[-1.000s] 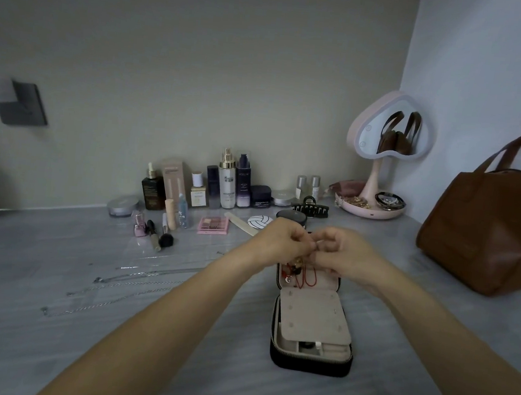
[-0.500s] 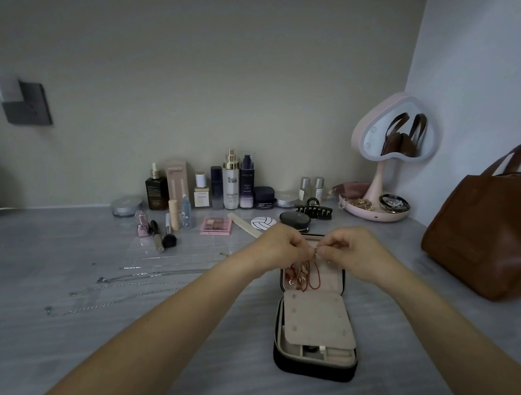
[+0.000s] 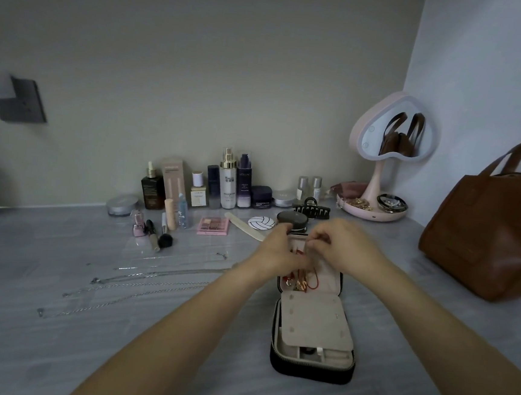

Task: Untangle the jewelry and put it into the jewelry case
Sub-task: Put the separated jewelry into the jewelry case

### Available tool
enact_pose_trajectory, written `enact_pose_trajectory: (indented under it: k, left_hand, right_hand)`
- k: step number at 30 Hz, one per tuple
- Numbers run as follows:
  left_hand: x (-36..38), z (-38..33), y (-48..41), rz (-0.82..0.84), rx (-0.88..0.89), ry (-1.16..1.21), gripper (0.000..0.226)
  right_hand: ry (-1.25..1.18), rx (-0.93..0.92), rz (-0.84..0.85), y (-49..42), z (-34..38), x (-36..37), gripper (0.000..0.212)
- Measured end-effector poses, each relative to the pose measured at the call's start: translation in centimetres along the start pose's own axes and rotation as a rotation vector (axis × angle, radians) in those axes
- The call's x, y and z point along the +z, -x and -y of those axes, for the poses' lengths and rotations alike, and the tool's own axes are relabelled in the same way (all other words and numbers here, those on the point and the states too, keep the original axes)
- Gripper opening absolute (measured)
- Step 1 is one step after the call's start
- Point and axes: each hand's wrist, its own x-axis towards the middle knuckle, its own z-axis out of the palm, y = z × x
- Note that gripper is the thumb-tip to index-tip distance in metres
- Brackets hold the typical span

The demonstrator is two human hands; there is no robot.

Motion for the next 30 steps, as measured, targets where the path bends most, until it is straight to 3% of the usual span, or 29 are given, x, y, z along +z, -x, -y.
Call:
enact_pose_trajectory:
  k: [6, 13, 17, 26, 30]
  left_hand:
    - [1.1, 0.6, -0.6, -0.187, 0.067, -0.049, 0.048]
    - [0.9, 1.6, -1.0, -0.186, 0.112, 0.045, 0.040]
    - [1.3, 1.6, -0.9, -0.184, 0.093, 0.153, 0.020]
    - [1.4, 1.9, -0.5, -0.141, 0.103, 0.213, 0.037]
    - [1.2, 2.1, 0.3, -0.101, 0.098, 0.217, 0.055]
  right_hand:
    - [0.039, 0.024, -0.023, 0.0, 0.4, 0.9, 0.012]
    - [0.164, 0.082, -0.176, 0.4, 0.2, 0.8, 0.018]
    - [0.170, 0.135, -0.201, 0.4, 0.2, 1.0, 0.024]
    - [0.072, 0.216, -0.068, 2.6, -0.8, 2.1, 0.026]
    - [0.036, 0.242, -0.024, 3.6, -1.2, 2.1, 0.027]
